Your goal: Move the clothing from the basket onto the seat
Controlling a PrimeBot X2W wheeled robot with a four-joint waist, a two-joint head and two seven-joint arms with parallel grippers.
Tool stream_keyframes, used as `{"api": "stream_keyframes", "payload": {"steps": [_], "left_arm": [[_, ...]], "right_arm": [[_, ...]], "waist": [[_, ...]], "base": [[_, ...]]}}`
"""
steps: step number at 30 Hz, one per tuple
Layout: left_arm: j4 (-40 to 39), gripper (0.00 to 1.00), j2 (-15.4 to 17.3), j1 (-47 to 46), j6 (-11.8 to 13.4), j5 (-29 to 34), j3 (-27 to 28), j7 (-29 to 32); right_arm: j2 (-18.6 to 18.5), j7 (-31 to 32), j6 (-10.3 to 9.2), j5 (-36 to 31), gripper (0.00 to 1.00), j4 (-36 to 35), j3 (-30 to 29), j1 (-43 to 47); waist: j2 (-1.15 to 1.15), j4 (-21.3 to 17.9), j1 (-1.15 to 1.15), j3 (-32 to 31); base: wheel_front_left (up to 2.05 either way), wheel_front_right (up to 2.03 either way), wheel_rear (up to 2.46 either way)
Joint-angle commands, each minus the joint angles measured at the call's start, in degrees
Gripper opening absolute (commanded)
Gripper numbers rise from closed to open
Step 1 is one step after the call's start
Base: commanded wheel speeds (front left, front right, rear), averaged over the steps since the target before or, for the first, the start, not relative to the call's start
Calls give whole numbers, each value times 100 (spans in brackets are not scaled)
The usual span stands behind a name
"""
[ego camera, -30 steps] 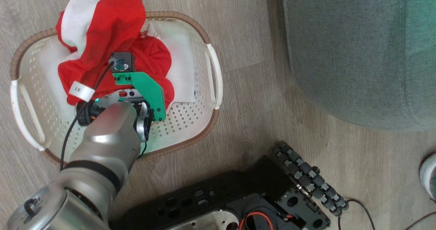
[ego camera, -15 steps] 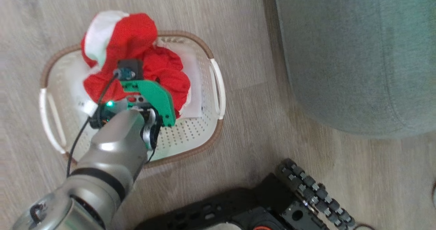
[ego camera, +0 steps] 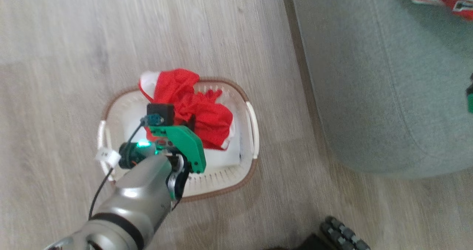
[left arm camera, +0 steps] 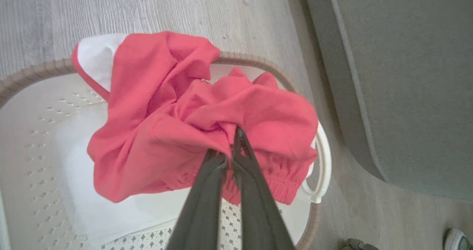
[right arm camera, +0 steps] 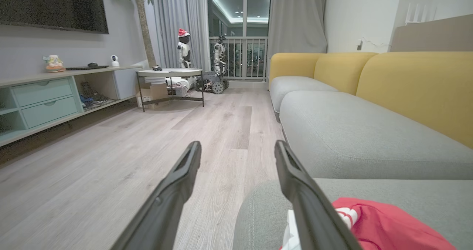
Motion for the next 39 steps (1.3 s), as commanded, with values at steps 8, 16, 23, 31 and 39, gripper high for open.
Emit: {"api": "stream_keyframes", "payload": {"steps": [8,16,23,31,39], "left_arm": [[-670,0,13,233,-18,460,392,-169],[-1831,0,236,644,81,1716,1276,-171],[-2932,0,470,875,166,2457,1741,-171],[-3876,0,763,838,243,2782,1844,-141],[-4907,0,1078,526,434,3003,1790,275]], "right_arm": [[-24,-34,-1,-174,100,36,121,646],[144,-34,-1,-321,100,180,195,1035],[316,-34,-1,-422,100,305,342,1341],[484,-34,-1,-516,100,426,575,1565],[593,-34,-1,-589,100,528,867,1739]], "waist": [[-1,483,0,-1400],[-1,638,0,-2041],[-1,715,0,-2507],[-1,757,0,-2883],[-1,777,0,-3096]], "base": [[0,0,0],[0,0,0],[0,0,0],[0,0,0],[0,0,0]]}}
